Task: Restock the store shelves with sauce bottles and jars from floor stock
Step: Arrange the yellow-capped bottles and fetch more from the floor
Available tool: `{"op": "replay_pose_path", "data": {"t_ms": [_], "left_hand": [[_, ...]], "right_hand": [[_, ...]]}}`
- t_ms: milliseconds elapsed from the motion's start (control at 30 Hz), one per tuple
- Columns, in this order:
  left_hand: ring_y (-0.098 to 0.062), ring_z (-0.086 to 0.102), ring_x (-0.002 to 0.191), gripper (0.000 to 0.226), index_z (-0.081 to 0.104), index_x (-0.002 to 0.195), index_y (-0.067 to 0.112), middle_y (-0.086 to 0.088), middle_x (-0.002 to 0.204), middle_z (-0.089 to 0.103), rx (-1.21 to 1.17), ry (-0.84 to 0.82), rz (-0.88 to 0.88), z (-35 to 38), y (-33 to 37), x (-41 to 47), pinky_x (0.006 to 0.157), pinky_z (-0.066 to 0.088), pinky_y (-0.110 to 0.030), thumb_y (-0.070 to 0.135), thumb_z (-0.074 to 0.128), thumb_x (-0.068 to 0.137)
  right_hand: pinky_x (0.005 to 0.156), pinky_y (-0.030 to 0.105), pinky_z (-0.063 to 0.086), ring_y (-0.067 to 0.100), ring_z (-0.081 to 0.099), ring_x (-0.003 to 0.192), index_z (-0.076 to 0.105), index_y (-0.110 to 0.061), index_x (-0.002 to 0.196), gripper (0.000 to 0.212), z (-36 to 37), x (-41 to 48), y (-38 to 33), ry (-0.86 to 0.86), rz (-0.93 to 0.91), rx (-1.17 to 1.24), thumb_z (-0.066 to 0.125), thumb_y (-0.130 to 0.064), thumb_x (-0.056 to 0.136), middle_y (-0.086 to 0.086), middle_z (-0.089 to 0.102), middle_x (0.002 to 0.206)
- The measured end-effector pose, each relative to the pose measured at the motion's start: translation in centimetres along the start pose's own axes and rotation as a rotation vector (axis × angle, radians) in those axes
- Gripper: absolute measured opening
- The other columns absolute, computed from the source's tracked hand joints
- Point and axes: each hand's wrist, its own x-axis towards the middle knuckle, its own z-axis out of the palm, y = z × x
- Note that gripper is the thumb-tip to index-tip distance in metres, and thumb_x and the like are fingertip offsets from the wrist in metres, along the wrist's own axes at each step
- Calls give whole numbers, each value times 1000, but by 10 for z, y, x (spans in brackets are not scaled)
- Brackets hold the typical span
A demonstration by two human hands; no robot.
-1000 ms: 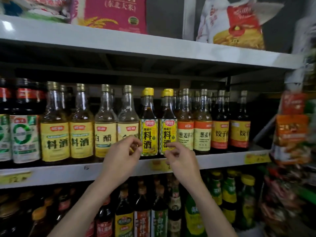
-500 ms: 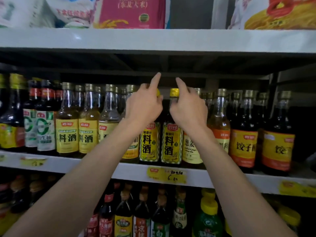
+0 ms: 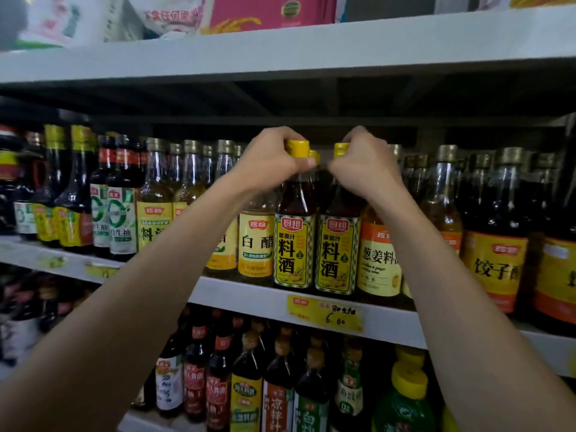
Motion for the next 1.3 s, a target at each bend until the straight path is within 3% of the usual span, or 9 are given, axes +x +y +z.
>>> {"op": "replay_pose_path", "data": {"t_ms": [200, 333, 433, 633, 767, 933, 1133, 1233, 1300], "left_hand": [[-4, 64, 87, 21, 61, 100, 25, 9, 89, 65, -391, -3, 1, 2, 2, -40, 74, 49, -17, 23, 74, 84], [-4, 70, 76, 11, 67, 82, 22, 10, 76, 73, -565, -53, -125, 15, -3, -53, 68, 51, -18, 14, 73, 83], [-7, 67, 66, 22, 64, 64, 21, 8, 63, 68, -575, 56, -175, 21, -2, -51, 71, 51, -29, 13, 72, 83], [-18, 64, 64, 30, 63, 57, 18, 0, 60, 65, -521, 192, -114, 24, 1, -60, 75, 54, -44, 19, 70, 86], [-19, 61, 62, 31, 60, 56, 20, -2, 60, 62, -573, 203, -71, 16, 4, -69, 72, 53, -42, 13, 69, 85], [-32, 66, 72, 29, 63, 57, 22, -8, 62, 64, -608, 244, 10, -9, 9, -76, 81, 56, -46, 12, 69, 84], [-27, 68, 73, 27, 64, 57, 23, -5, 62, 67, -654, 178, 84, -58, -6, -79, 86, 55, -46, 11, 69, 81], [-27, 68, 69, 26, 64, 57, 22, -3, 60, 66, -665, 153, 70, -76, -27, -84, 77, 58, -38, 9, 69, 80], [-24, 67, 64, 28, 65, 56, 23, -1, 59, 64, -683, 125, 19, -84, -44, -91, 71, 57, -35, 8, 69, 79]], "right_hand": [[52, 16, 38, 0, 54, 66, 52, -29, 95, 23, 6, -35, 3, 185, -110, 406, 71, -35, 83, -14, 53, 72], [58, 9, 45, -9, 60, 71, 55, -30, 91, 20, 9, -47, -1, 27, -19, 754, 73, -32, 82, -13, 63, 78], [72, 35, 57, 12, 68, 80, 65, -18, 93, 17, 6, -44, -3, -35, 11, 690, 74, -24, 80, -1, 71, 87], [46, 10, 40, -3, 50, 48, 53, -25, 63, 29, 2, -55, -4, 101, -13, 712, 71, -8, 78, -11, 53, 55], [48, 16, 41, 3, 48, 52, 51, -23, 65, 27, -5, -70, -13, 131, -86, 688, 69, -7, 78, -8, 52, 59], [58, 32, 48, 26, 62, 64, 58, -4, 76, 12, -16, -75, -27, 151, -121, 665, 69, -9, 77, 15, 64, 71], [51, 18, 46, 14, 57, 54, 55, -11, 71, 17, -17, -85, -60, 138, -138, 708, 71, -9, 74, 3, 58, 60], [61, 38, 56, 34, 65, 65, 56, -9, 74, 15, -5, -96, -83, 61, -107, 743, 71, -7, 74, 21, 61, 71], [63, 44, 56, 35, 66, 67, 56, -13, 72, 16, 6, -107, -98, 47, -95, 729, 70, -7, 75, 16, 62, 68]]}}
